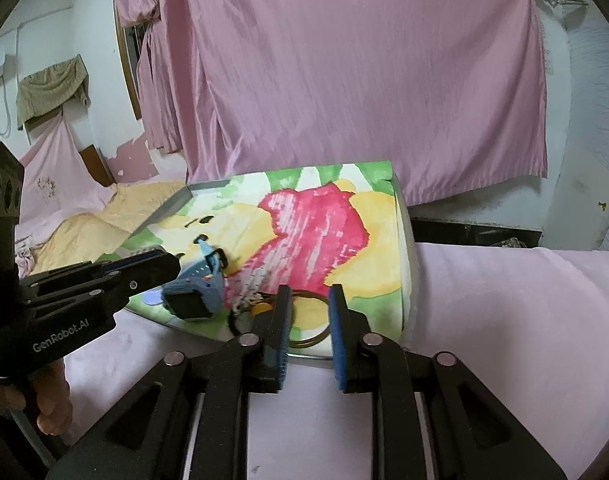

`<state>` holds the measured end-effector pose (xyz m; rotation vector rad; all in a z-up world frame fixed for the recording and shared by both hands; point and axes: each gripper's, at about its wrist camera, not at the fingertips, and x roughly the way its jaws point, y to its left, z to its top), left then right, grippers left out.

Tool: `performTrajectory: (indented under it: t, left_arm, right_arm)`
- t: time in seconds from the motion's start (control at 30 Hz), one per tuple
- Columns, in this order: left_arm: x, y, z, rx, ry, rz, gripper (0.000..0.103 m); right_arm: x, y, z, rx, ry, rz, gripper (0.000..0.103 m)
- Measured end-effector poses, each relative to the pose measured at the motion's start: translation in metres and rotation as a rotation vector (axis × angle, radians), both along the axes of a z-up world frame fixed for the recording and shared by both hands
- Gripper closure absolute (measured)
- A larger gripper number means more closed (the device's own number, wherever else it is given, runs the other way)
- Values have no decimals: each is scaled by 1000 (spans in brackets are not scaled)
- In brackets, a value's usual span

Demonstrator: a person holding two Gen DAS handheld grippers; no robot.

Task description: Organize jewelry

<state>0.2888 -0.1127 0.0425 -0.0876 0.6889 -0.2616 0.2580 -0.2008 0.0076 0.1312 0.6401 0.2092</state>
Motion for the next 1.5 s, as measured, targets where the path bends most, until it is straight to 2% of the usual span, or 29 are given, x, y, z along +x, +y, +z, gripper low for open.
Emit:
performTrajectory:
  t: [0.03, 0.07, 0.37, 0.47, 0.57, 0.7, 0.87, 0.9, 1.0, 1.07, 1.13, 1.23, 1.5]
  left_arm:
    - [-2, 2, 0, 1, -4, 6, 91]
    - [-5, 6, 0, 1, -7, 12, 91]
    - [-28, 30, 0, -11, -27, 53, 90]
    - [-36, 37, 0, -18, -33, 60, 87]
    - [-45, 44, -1, -33, -46, 65, 74]
    - [-58, 54, 2, -64, -89, 84, 43]
    - [-71, 64, 5, -70, -127, 103, 38]
    - [-73, 66, 5, -72, -132, 106, 34]
    - [-82, 72, 6, -77, -157, 121, 25]
    - [-89, 74, 7, -73, -178, 129, 21]
    - [-96, 76, 8, -63, -193, 140, 10]
    - [-106, 80, 7, -61, -219, 161, 5]
    - [-135, 95, 0, -89, -275, 220, 1]
  right_arm:
    - [-3, 1, 1, 4, -10, -5, 62]
    - [-7, 2, 3, 9, -23, -9, 58]
    - [-31, 14, 13, 18, -82, -21, 58]
    - [-38, 19, 15, 15, -97, -22, 57]
    - [-47, 23, 16, 16, -113, -24, 51]
    - [-58, 27, 17, 21, -133, -32, 50]
    - [-73, 28, 20, 39, -170, -45, 43]
    - [-78, 28, 21, 41, -182, -48, 42]
    - [-88, 29, 23, 48, -201, -48, 29]
    - [-94, 29, 24, 57, -218, -49, 28]
    - [-100, 30, 24, 60, -228, -50, 25]
    - [-108, 31, 23, 66, -240, -51, 16]
    - [-134, 29, 19, 77, -282, -70, 7]
